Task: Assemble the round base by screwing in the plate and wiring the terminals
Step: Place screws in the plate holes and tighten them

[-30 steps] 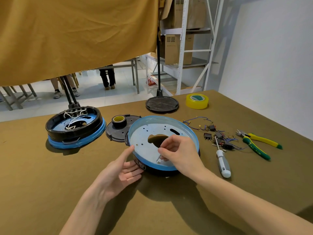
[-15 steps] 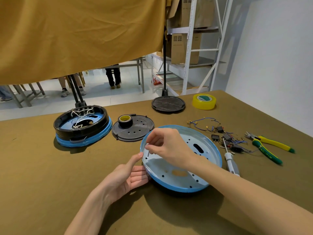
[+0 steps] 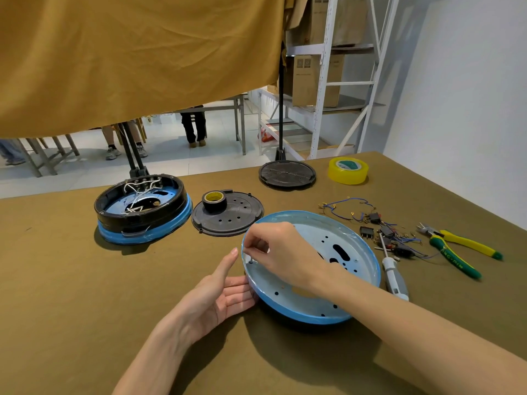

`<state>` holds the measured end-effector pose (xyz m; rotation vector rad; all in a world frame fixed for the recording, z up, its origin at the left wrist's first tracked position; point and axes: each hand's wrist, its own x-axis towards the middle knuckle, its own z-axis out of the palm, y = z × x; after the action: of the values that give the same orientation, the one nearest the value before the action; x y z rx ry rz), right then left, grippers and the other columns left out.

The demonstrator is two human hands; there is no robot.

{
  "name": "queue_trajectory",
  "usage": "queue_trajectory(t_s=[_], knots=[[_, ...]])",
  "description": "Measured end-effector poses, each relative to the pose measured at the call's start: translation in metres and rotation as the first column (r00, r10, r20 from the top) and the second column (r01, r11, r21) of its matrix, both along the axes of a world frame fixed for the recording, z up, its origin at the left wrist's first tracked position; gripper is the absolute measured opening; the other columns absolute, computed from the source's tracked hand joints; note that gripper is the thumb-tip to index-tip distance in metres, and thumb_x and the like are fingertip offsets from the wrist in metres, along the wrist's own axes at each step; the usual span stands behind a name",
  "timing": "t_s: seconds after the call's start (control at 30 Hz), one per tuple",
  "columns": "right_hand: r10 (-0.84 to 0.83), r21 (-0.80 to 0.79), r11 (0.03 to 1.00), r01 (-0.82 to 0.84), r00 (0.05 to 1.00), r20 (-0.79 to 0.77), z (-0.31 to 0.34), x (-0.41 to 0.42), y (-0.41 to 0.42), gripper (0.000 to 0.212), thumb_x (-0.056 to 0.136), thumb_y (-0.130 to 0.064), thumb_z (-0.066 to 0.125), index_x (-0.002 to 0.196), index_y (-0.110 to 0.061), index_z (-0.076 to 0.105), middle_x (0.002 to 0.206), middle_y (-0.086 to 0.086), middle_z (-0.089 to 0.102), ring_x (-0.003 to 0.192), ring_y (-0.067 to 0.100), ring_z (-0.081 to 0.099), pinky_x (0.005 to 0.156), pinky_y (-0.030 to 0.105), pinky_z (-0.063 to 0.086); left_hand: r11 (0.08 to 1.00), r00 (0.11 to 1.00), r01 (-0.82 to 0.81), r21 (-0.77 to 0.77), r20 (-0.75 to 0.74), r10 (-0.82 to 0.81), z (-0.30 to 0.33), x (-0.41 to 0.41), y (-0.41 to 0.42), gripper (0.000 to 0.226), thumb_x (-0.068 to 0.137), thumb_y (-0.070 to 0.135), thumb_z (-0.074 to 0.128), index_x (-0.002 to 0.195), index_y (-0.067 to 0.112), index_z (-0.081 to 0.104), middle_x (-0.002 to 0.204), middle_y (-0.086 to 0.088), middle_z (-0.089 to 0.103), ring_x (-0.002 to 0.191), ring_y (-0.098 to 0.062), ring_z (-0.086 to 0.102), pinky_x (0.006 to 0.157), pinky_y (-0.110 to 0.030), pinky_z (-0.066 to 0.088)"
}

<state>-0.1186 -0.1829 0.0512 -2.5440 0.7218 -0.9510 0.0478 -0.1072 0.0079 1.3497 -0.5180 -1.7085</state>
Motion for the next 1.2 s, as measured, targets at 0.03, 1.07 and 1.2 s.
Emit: queue_trajectory(t_s=[0.03, 1.07, 1.2], knots=[[-0.004, 0.011, 1.000, 0.004, 1.000, 0.011, 0.000, 0.000, 0.000, 0.003, 0.092, -0.005, 0.073, 0.092, -0.006, 0.071, 0.083, 0.001, 0.072, 0.073, 0.010, 0.064, 0.072, 0.027, 0.056, 1.000, 0.999, -0.008, 0.015, -0.041, 0.009, 0.000, 0.001, 0.000, 0.086, 0.080, 0.069, 0.069, 0.123, -0.005, 0.060, 0.114, -0.023, 0.075, 0.104, -0.030, 0.076, 0.077, -0.036, 0.065], [-0.073, -0.199, 0.980, -0.024, 0.883, -0.464, 0.005, -0.022, 0.012, 0.032, 0.104, -0.033, 0.047, 0.122, -0.032, 0.074, 0.089, -0.009, 0.059, 0.076, 0.014, 0.053, 0.060, 0.032, 0.040, 0.999, 0.999, -0.030, 0.042, -0.019, 0.031, 0.002, -0.005, 0.004, 0.073, 0.089, 0.058, 0.066, 0.124, -0.006, 0.062, 0.112, -0.022, 0.076, 0.103, -0.029, 0.076, 0.092, -0.040, 0.062], [-0.034, -0.102, 0.995, -0.020, 0.863, -0.504, 0.009, -0.022, 0.011, 0.031, 0.102, -0.031, 0.051, 0.122, -0.033, 0.074, 0.085, -0.013, 0.050, 0.078, 0.011, 0.051, 0.064, 0.031, 0.041, 1.000, 0.997, 0.009, -0.010, 0.072, -0.008, 0.004, -0.010, 0.002, 0.087, 0.069, 0.063, 0.081, 0.122, -0.004, 0.063, 0.108, -0.021, 0.077, 0.100, -0.029, 0.077, 0.089, -0.040, 0.063]])
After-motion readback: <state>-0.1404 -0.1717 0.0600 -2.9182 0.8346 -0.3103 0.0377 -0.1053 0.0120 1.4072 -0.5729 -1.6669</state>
